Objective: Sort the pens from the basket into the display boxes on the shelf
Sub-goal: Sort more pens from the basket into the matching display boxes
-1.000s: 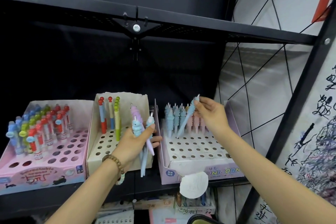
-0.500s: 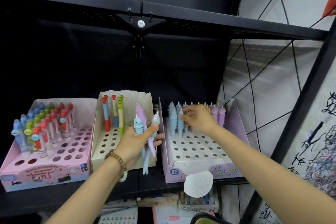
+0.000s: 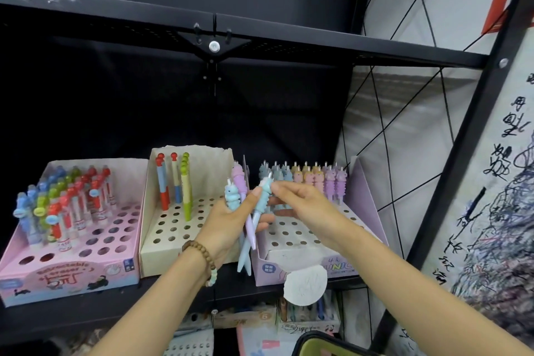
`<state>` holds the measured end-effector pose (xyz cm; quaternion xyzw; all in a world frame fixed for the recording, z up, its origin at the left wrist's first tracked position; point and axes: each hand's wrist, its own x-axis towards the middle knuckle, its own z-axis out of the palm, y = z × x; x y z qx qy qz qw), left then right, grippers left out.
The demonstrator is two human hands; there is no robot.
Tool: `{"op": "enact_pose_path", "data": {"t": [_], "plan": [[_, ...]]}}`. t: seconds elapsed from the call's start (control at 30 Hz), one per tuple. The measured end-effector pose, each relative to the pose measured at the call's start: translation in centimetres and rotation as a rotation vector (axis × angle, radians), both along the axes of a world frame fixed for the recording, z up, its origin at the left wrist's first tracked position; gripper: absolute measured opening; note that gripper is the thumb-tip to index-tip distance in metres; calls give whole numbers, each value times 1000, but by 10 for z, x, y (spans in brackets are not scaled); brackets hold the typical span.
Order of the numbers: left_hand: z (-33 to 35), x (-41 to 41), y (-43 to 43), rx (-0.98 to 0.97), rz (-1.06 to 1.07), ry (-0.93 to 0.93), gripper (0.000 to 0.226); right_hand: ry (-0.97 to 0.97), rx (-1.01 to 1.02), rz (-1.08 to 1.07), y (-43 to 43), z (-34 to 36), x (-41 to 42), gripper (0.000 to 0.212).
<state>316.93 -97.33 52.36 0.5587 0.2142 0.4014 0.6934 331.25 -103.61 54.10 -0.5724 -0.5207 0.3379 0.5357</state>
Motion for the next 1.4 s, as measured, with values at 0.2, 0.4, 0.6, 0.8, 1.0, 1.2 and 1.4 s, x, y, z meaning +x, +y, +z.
{"op": "enact_pose_path", "data": {"t": [0.2,0.4,0.6,0.8,1.0,1.2,1.4], "plan": [[4,6,-5,-6,-46,11,34,251,58,63,-8,3,10,23],[2,-8,5,-10,91,76,19,356,292,-322,-14,31,44,12],[-2,-10,13,19,82,97,21,77,353,-509,6,21,58,17],[-3,-8,13,18,48,101,20,-171,230,-492,27,5,60,28],[-1,-8,12,18,82,125,19,-377,135,-489,45,5,60,28],[3,-10,8,7,102,67,15,-310,100,-471,39,-27,51,35],[4,-5,4,77,106,94,16,-260,211,-499,15,-6,34,23]]}}
